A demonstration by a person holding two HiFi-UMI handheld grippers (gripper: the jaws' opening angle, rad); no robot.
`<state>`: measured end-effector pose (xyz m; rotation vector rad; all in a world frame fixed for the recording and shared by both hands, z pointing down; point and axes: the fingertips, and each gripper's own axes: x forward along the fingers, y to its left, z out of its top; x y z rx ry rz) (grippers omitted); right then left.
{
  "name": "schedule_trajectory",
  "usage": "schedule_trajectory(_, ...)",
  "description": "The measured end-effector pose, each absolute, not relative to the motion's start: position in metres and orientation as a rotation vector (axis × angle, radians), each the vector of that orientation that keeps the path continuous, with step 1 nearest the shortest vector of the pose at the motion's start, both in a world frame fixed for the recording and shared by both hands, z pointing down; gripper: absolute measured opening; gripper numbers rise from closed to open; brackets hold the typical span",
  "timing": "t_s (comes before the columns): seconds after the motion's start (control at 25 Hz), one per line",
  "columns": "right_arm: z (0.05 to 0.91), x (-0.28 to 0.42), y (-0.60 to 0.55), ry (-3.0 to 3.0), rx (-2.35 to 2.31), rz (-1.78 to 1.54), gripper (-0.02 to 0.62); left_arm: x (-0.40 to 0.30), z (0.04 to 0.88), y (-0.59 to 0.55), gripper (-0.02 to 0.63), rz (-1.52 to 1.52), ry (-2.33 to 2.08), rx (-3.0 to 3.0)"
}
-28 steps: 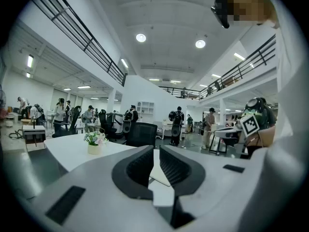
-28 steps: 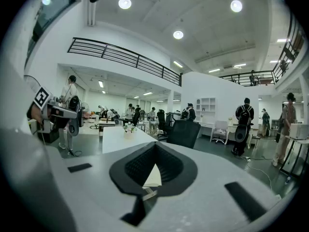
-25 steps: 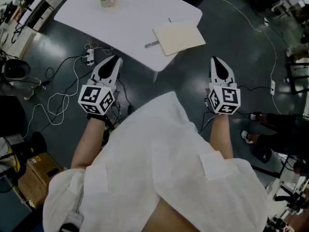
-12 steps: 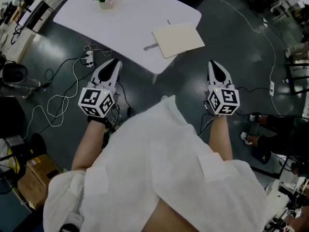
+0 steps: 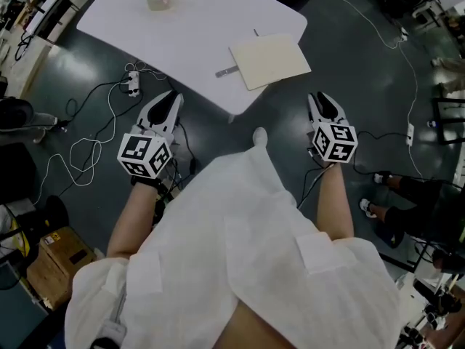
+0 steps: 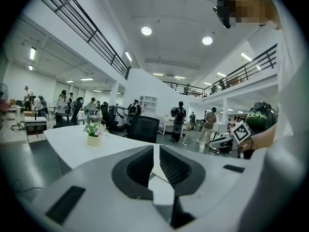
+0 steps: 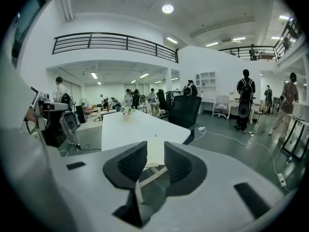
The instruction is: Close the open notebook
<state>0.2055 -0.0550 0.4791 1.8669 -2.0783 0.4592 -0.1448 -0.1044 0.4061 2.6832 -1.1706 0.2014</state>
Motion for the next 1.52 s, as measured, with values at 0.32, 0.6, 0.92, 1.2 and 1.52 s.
schedule_trajectory(0.32, 0.530, 0.252, -0.125, -2.063, 1.736, 0.613, 0.158, -0.092, 0.417, -0.155, 0.034, 0.235, -1.195, 2.630)
schedule_trajectory(0.6, 0.581, 0.288, -0.188, -2.051, 1.594, 0.731, 0.224, -0.045, 0.424, -0.195, 0.034, 0.271, -1.226, 2.578)
schedule_trajectory(0.92, 0.646, 0.315, -0.226, -1.984, 1.432, 0.871, 0.261, -0.013, 0.430, -0.212, 0.034, 0.316, -1.266, 2.526)
schedule_trajectory(1.2, 0.689, 0.326, -0.241, -1.940, 1.318, 0.989, 0.278, -0.008, 0.442, -0.211, 0.034, 0.351, -1.322, 2.462)
schedule_trajectory(1.52, 0.706, 0.316, -0.254, -1.951, 1.208, 1.077, 0.278, -0.013, 0.450, -0.211, 0.034, 0.342, -1.386, 2.411)
